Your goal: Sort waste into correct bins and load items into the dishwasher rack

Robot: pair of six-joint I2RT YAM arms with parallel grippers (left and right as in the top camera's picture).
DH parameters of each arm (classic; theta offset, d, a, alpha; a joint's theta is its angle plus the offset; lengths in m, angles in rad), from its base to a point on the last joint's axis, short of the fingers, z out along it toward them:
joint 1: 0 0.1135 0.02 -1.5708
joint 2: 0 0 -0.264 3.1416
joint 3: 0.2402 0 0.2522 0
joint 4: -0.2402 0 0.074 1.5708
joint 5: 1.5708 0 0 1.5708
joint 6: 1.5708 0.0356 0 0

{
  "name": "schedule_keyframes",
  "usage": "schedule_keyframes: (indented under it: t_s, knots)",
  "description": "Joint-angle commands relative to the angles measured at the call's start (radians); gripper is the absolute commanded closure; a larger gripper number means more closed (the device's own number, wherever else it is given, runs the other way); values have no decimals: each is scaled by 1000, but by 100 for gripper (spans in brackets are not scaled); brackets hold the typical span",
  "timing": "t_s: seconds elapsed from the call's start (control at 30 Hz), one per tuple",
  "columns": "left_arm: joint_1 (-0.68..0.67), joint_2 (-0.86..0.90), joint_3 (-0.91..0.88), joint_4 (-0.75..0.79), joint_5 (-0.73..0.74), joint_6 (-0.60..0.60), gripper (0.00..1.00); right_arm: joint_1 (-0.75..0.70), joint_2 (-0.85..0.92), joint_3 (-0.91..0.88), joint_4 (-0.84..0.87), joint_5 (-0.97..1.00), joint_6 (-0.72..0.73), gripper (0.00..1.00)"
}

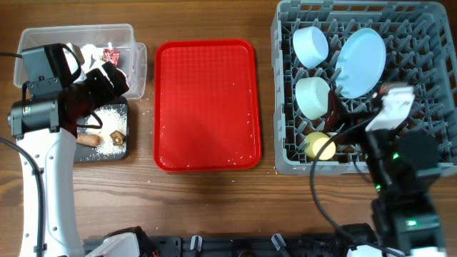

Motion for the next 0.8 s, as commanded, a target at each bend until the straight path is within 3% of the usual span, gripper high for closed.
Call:
schedule_keyframes:
  t_s: [0.0,0.17,0.3,0.6,0.77]
  knots:
    - [3,-3,18,2,1,-1,0,-28,-152,-264,180,-92,-25,0]
    - [3,-3,18,3,1,-1,0,-28,-338,-526,347,-91,-26,0]
    - [3,-3,18,3,1,-1,0,-28,-415,-619,383,-74,-27,0]
    - [3,-3,18,3,1,-1,0,-28,-614,-674,240,-76,-25,0]
    - [3,-3,18,3,1,-1,0,-28,-613,-674,240,-76,-26,0]
